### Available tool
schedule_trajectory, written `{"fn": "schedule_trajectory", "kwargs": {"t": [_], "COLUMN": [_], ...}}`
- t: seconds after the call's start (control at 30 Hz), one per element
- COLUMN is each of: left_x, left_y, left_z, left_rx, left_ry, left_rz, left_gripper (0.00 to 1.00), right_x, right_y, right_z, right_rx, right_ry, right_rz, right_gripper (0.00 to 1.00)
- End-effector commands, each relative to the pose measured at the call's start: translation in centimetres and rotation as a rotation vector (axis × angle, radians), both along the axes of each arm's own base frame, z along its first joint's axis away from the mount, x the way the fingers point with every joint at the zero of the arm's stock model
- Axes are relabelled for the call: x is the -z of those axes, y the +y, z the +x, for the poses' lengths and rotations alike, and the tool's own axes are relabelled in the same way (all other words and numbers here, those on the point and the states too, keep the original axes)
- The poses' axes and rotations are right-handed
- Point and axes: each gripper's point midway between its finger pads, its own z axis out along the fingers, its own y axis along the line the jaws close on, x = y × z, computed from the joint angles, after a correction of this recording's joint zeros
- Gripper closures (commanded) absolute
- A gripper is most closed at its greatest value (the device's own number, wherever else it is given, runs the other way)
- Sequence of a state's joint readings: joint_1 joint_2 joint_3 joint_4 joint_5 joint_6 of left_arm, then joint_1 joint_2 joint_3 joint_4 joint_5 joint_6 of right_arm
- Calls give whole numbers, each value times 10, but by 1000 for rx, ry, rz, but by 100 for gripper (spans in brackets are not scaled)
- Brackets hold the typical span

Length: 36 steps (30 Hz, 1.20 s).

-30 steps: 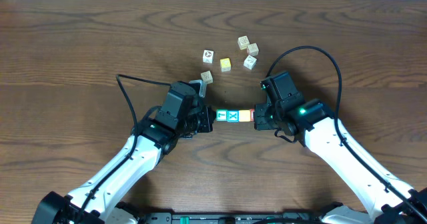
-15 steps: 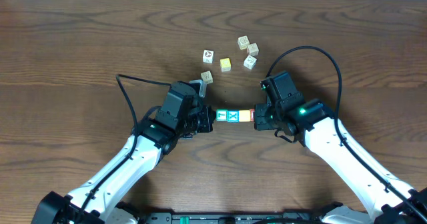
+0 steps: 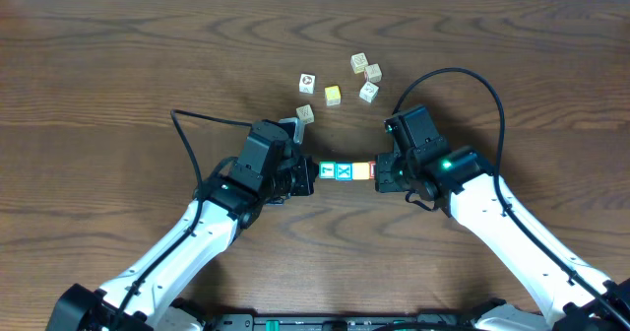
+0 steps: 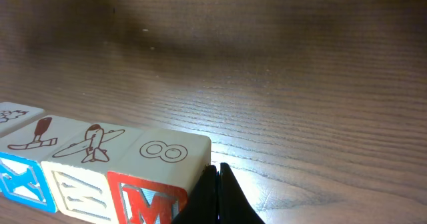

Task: Lift 4 blocks

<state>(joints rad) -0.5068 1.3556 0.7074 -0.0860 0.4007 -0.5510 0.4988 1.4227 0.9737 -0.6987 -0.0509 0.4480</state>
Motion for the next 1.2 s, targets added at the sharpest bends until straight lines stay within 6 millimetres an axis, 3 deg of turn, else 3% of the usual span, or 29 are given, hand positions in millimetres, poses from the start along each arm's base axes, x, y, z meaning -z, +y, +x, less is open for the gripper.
{"fn": "schedule_trajectory", "kwargs": {"t": [0.0,0.37,0.77,1.17], "left_x": [-62,-65,-65,-68], "left_y": [-47,-46,-46,-46], "left_z": [-15,-15,-15,-16], "left_rx": [183,184,184,182], "left_ry": [-59,-65,-65,-71], "left_rz": [-202,-204,-204,-210], "left_gripper": [93,93,93,93], "right_x": [-41,-42,-58,-57], "right_y": [73,74,73,72], "right_z": [-28,-29,-30,-30], "right_rx": [-224,-228,-234,-232], "right_ry": [42,43,-2,2], "right_rz": [294,302,322,317], "right_gripper": [99,99,99,99]}}
